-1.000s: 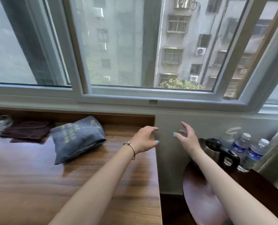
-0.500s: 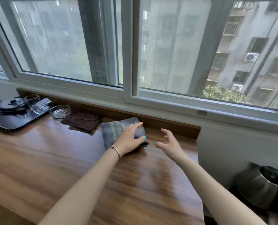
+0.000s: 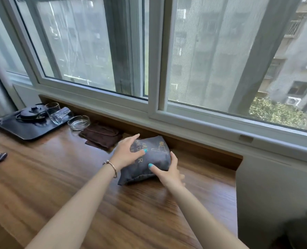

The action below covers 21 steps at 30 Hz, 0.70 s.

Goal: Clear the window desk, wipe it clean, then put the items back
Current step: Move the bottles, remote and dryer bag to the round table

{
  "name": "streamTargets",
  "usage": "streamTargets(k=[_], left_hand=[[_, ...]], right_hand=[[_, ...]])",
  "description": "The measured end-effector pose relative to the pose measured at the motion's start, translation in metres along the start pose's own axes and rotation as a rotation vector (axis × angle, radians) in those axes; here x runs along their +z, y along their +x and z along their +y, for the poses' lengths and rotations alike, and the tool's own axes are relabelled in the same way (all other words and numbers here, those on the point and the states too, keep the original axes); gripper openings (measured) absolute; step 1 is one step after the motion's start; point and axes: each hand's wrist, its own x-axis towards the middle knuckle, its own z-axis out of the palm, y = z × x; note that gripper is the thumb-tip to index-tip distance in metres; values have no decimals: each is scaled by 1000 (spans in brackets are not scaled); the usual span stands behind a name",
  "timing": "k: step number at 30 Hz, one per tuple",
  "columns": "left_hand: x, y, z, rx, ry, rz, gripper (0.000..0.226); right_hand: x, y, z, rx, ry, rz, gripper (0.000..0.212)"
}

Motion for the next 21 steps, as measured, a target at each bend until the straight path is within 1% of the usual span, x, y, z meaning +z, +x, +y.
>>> streamTargets(k=[3, 6, 8, 10, 13, 16, 19, 21], left_hand=[[-5, 16, -12, -67, 51, -70, 84], [-6, 33, -21, -130, 100, -159, 109], [-4, 46, -26, -121, 163, -215, 120], [-4, 60, -32, -94, 182, -284, 125], [-5, 80, -42, -35, 85, -464, 124], [-1, 90, -47, 39, -6, -617, 112], [8, 89, -51, 85, -92, -644, 108], [11, 87, -52, 111, -160, -634, 96]], right_hand=[[13, -2, -4, 52, -14, 68, 108], [27, -8, -4, 118, 33, 203, 115], [39, -11, -5, 136, 37, 277, 118], [52, -12, -9, 146, 43, 322, 121], [69, -8, -16, 155, 46, 371, 125], [85, -3, -22, 166, -18, 404, 130], [95, 0, -22, 167, -43, 439, 135], [96, 1, -21, 139, -14, 455, 138]])
